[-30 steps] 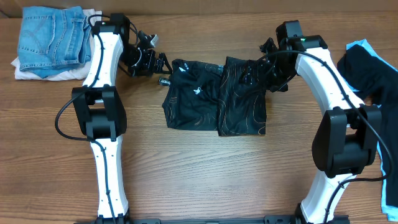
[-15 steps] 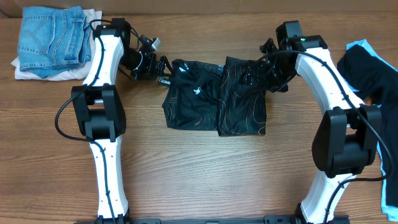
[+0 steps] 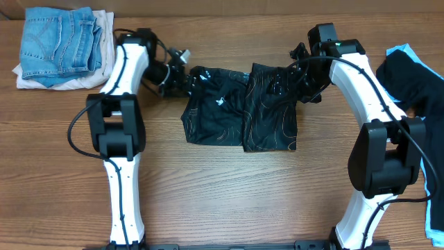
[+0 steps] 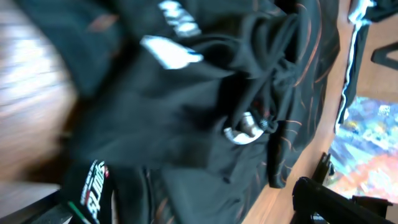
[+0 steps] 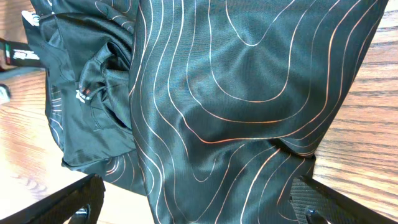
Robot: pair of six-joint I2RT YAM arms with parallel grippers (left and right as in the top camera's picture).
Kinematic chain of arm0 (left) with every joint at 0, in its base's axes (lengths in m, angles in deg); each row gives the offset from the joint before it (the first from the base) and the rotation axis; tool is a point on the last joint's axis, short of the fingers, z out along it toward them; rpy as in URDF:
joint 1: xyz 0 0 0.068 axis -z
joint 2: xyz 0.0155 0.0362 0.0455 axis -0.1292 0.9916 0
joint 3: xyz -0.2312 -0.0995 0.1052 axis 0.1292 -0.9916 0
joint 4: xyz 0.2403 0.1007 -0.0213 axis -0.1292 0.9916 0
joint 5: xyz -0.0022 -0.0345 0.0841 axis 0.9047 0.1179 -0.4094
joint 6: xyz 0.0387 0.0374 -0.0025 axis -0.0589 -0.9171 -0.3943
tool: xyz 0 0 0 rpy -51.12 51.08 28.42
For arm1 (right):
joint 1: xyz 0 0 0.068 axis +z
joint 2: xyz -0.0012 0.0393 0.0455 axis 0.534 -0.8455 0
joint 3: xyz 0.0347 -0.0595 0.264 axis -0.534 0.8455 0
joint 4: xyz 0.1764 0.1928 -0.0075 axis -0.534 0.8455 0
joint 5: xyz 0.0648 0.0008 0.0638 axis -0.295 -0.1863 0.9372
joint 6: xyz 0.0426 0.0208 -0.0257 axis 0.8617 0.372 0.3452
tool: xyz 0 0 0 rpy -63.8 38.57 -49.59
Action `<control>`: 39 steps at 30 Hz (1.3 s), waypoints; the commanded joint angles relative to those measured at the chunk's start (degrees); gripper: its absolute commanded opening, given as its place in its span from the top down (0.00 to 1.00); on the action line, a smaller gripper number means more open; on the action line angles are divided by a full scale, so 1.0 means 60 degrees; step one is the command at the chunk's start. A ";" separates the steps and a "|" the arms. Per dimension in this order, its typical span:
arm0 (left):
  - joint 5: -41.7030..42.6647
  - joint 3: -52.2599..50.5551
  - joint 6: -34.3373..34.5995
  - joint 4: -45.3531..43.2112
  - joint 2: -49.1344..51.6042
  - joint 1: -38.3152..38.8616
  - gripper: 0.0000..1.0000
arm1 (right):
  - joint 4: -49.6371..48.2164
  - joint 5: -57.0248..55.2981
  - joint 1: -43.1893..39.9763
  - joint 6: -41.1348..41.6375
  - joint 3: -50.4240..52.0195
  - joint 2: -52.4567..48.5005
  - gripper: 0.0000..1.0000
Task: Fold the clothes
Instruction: 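Move the left gripper to the bundle's left edge and grasp it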
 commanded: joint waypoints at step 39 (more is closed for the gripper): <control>-0.3497 -0.0663 0.1559 -0.0539 0.0780 -0.0036 0.96 | 0.0026 0.0040 0.0029 0.0011 -0.0080 0.0262 0.00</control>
